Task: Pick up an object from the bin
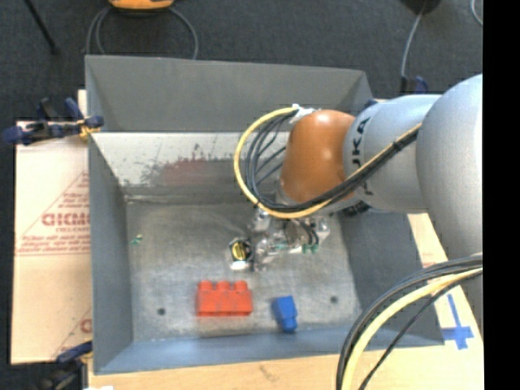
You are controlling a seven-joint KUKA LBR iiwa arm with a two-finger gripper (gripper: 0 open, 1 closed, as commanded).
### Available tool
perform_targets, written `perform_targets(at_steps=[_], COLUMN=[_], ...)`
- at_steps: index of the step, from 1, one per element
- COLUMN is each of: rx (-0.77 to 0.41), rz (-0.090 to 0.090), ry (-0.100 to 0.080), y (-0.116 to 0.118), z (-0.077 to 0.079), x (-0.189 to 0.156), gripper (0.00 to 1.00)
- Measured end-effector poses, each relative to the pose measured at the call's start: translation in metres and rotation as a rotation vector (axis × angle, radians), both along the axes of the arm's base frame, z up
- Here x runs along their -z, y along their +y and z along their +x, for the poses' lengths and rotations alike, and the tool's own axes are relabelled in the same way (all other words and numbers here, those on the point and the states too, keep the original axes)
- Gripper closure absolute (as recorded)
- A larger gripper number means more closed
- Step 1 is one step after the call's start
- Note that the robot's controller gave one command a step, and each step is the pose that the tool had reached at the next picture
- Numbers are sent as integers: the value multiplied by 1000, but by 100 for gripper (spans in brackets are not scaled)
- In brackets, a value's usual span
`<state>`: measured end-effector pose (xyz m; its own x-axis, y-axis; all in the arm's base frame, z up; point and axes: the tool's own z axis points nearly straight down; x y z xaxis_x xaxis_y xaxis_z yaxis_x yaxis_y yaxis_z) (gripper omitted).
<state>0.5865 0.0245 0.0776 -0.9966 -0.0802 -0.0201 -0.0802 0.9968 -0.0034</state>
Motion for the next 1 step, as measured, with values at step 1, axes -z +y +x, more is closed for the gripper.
perform_targets(at_steps=[1], rx=[-269], rz=[-5], ry=[8], y=[-54], z=[-20], x=[-197], gripper=[100])
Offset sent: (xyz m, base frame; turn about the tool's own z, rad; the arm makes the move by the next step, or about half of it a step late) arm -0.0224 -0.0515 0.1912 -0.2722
